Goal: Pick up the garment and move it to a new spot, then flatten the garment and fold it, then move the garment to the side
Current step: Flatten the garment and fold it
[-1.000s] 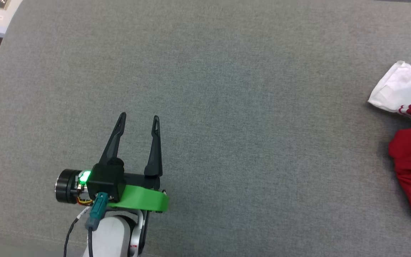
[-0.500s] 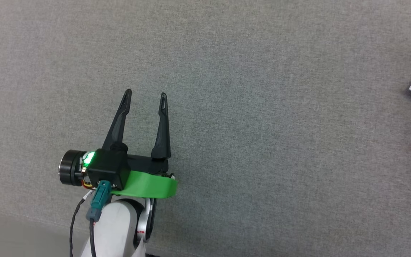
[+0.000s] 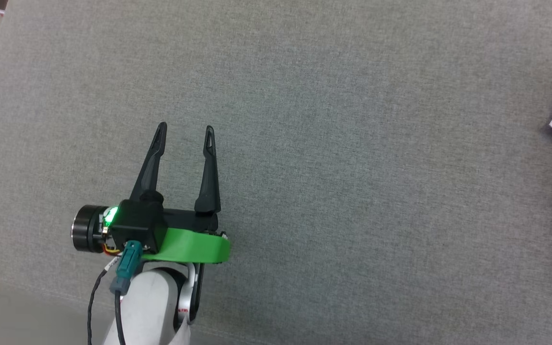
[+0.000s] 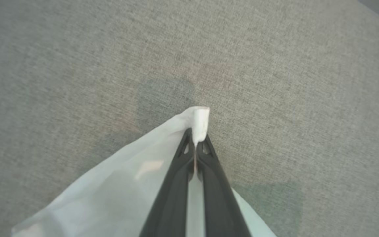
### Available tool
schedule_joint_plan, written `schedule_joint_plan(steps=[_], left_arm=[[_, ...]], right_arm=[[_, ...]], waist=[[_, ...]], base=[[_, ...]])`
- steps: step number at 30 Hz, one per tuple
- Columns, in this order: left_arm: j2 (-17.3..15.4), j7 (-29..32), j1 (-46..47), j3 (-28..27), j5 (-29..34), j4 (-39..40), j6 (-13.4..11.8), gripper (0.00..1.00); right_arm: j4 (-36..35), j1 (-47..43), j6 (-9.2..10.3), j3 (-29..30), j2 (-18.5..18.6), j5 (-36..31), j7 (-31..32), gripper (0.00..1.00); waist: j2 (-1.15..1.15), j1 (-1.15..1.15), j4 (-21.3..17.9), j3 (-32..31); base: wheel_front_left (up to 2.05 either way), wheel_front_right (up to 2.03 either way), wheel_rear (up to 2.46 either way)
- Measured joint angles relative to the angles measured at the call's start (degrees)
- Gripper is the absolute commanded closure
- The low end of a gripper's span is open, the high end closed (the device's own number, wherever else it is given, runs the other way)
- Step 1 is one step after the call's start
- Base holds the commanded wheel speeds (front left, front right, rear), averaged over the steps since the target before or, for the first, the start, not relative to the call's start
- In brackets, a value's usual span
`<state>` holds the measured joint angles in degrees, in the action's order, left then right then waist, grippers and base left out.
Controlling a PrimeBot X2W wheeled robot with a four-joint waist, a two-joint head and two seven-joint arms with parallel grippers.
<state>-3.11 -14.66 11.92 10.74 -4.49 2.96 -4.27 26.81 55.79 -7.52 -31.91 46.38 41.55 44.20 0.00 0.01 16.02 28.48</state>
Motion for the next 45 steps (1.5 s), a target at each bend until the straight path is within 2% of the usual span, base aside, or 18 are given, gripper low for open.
schedule_joint_plan(steps=[5, 12, 18, 23, 28, 32, 36, 41, 45], left_arm=[[0.01, 0.0, -0.87, -1.07, 0.43, -0.23, 0.47, 0.0], [0.01, 0.0, -3.82, -2.49, 1.46, -0.27, 1.0, 0.0], [0.01, 0.0, -4.97, -3.34, 1.68, -0.11, 1.51, 0.0], [0.01, 0.0, -4.96, -3.02, 1.76, 0.14, 1.58, 0.0], [0.02, 0.0, -4.82, -1.64, 1.38, 0.47, 1.46, 0.0], [0.01, 0.0, -4.6, -0.7, 0.57, 0.75, 0.97, 0.0], [0.01, -0.01, -3.38, 0.47, -0.68, 0.87, 0.27, 0.0], [0.02, 0.0, -2.42, 2.02, -1.87, 1.0, -0.57, 0.0], [0.01, 0.0, -1.7, 2.99, -2.43, 1.1, -1.34, 0.0]], right_arm=[[-3.92, 0.09, 0.0, -0.54, 0.37, 1.62, -8.11, 1.0], [-11.25, 0.51, 0.0, -0.62, 2.86, 4.0, -15.92, 1.0], [-18.24, 0.61, 0.0, -0.91, 4.39, 6.1, -18.26, 1.0], [-21.61, 0.79, 0.0, -2.89, 3.67, 6.13, -18.3, 1.0], [-24.17, 2.95, 0.0, -8.89, -0.42, 6.1, -16.86, 1.0], [-24.06, 7.41, 0.0, -16.55, -5.49, 6.04, -15.17, 1.0], [-21.78, 11.38, 0.0, -25.54, -11.14, 7.0, -14.45, 1.0], [-17.98, 15.04, -0.01, -37.35, -16.35, 9.75, -14.41, 1.0], [-15.03, 15.96, 0.0, -41.05, -19.61, 10.68, -14.72, 1.0]], waist=[[0.0, 0.0, -0.68, -3.16], [0.0, 0.0, -1.78, -7.66], [0.0, -0.01, -2.47, -10.72], [0.0, -0.01, -2.06, -11.62], [0.0, -0.01, -0.29, -11.05], [0.0, -0.01, 1.52, -9.98], [0.0, -0.01, 3.31, -8.56], [0.0, -0.01, 5.35, -6.44], [0.0, -0.01, 6.71, -4.48]], base=[[0.0, 0.0, 0.0], [0.0, 0.0, 0.0], [0.0, 0.0, 0.0], [0.0, 0.0, 0.0], [0.0, 0.0, 0.0], [0.0, 0.0, 0.0], [0.0, 0.0, 0.0], [0.0, 0.0, 0.0], [0.0, 0.0, 0.0]])
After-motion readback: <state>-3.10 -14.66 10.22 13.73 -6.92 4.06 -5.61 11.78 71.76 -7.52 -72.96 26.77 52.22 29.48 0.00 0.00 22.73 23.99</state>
